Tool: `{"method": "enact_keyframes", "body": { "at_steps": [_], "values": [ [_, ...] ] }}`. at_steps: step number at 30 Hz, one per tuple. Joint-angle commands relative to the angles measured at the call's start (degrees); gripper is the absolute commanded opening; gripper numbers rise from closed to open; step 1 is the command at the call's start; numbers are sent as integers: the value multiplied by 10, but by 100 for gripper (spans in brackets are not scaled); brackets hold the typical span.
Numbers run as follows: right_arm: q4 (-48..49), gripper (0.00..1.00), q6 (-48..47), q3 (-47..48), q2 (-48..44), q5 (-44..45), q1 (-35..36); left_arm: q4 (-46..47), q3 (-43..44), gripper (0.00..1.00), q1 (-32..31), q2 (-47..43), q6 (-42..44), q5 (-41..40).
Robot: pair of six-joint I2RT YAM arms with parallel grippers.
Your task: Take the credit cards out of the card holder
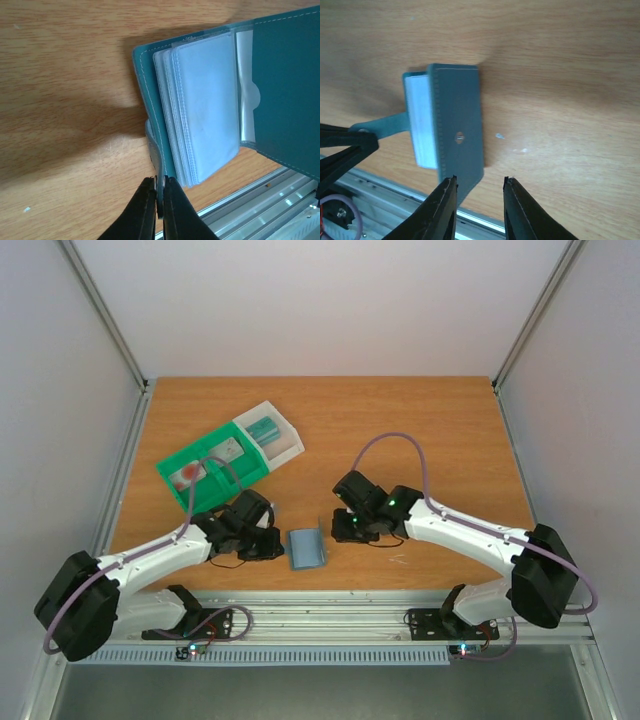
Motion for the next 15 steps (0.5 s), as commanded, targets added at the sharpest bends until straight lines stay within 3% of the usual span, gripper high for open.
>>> {"method": "enact_keyframes", "body": {
  "at_steps": [1,6,15],
  "values": [
    [11,30,-16,53,23,-2,27,14,7,5,-2,-13,-2,-3],
    [-1,52,-25,93,81,16,52,35,10,4,-1,-8,-14,16],
    [-19,45,-37,95,145,67,51,37,10,0,-1,-13,-26,21]
  ]
}}
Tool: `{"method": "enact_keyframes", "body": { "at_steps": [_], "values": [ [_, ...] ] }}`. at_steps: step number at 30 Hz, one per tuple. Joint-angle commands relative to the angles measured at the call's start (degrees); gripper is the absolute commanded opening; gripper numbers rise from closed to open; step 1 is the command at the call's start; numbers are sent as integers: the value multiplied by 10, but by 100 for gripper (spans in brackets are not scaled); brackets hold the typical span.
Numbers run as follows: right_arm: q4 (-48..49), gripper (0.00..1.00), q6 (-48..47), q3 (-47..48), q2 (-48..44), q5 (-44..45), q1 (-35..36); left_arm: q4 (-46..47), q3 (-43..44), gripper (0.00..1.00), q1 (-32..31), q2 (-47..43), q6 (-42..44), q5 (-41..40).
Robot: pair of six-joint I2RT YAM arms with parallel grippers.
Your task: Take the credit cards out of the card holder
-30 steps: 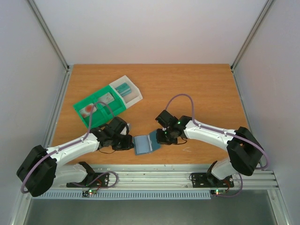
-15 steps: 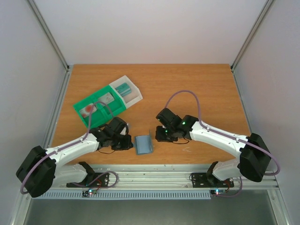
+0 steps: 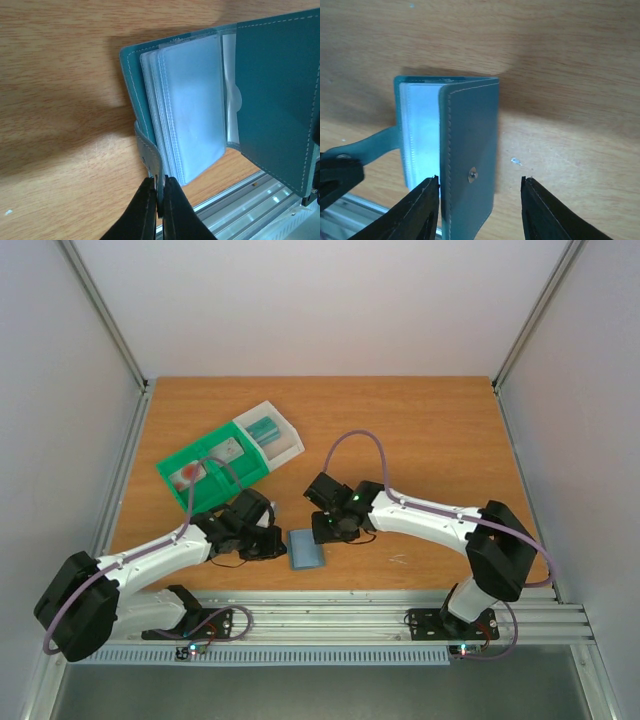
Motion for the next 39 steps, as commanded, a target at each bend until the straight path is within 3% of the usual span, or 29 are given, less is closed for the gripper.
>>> {"method": "enact_keyframes", "body": {
  "at_steps": [1,6,9,11,17,20,28,39],
  "values": [
    [-2,42,-14,-6,19,29,0,21,10,0,-2,-10,-7,3],
    [17,15,-7,-47,14,52,-6,-3,12,0,0,-21,-4,-14],
    [45,6,-12,-82,-1,48,-8,-31,8,2,4,-35,0,-33],
    [68,3,-13,-105,-9,45,-8,-35,2,10,13,-44,1,-29],
    [114,1,-15,-146,-23,37,-8,37,-25,41,51,-61,-20,35],
    [127,1,-16,-156,-31,37,-8,101,-49,48,69,-53,-36,71],
    [140,1,-11,-185,-41,47,-8,192,-75,50,91,2,-35,94],
    [171,1,1,-216,-27,55,-8,246,-105,46,93,27,-19,50]
  ]
}}
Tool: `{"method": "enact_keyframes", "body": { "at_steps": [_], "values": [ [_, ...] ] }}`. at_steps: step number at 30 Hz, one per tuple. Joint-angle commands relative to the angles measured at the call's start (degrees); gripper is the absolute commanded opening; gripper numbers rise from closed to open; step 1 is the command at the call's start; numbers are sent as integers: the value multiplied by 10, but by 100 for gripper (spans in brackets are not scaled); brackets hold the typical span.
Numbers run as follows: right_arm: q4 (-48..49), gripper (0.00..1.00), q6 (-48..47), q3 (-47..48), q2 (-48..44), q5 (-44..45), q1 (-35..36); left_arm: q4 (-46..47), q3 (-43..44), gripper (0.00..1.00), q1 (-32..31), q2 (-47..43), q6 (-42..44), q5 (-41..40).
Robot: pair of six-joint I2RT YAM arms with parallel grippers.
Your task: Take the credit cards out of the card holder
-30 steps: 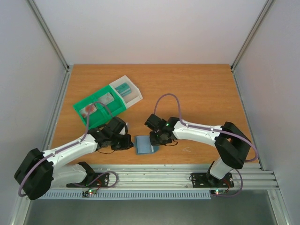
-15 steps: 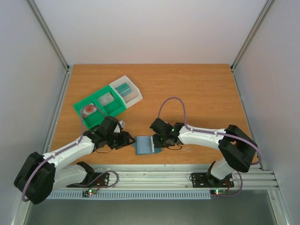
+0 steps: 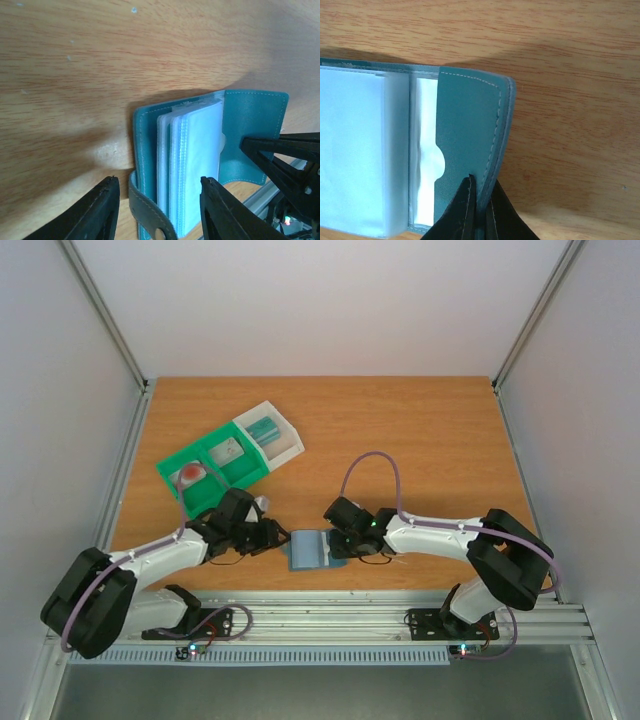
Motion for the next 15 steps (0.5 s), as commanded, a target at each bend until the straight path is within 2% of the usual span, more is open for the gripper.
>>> {"method": "enact_keyframes", "body": {
  "at_steps": [1,4,9,13,15],
  "values": [
    [-3,1,11,-17,16,18,0,69,-25,46,3,12,5,-10],
    [19,1,19,-34,17,21,0,99,-28,52,3,44,3,3],
    [59,1,24,-50,36,11,-1,193,-57,53,2,87,-24,38],
    [64,1,28,-51,48,14,-1,243,-65,48,2,112,-46,60],
    [66,2,29,-54,44,19,-1,245,-62,42,2,115,-46,66]
  ]
}}
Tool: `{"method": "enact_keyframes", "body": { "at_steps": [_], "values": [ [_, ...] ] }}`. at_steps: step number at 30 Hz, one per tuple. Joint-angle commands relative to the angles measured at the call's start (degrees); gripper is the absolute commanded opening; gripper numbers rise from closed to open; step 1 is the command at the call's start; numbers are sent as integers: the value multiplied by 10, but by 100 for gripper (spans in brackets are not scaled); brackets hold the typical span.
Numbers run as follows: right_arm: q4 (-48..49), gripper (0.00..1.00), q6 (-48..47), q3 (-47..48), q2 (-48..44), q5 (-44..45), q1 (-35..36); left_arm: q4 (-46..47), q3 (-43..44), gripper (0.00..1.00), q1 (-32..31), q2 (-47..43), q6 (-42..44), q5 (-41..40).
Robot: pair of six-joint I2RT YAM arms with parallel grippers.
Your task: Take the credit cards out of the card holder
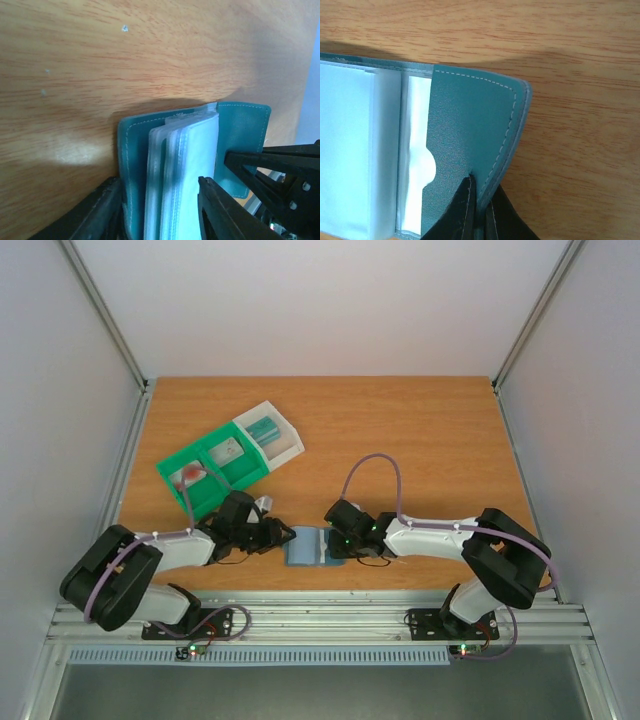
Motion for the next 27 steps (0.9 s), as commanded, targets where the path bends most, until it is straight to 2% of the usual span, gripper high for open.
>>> {"method": "enact_keyframes", "body": {
  "at_steps": [1,5,9,10,13,18,24,27],
  "values": [
    [0,2,11,-27,30,18,-1,55,-15,37,-6,27,-14,27],
    [-37,7,11,-15,13,23,-1,76,-21,20,-6,17,-29,48],
    [-86,16,4,13,-13,16,-1,110,-31,3,-6,13,-51,64],
    [-96,19,5,17,-22,13,-1,121,-33,1,-6,14,-57,70],
    [-137,27,9,38,-46,12,0,146,-34,0,-6,14,-77,87],
    [-218,31,2,102,-67,11,0,145,-34,0,-9,-16,-97,97],
    [-211,34,6,131,-83,-40,5,71,-31,0,-14,-73,-82,73],
    [-186,39,20,131,-82,-62,8,35,-30,0,-17,-100,-72,52]
  ]
}}
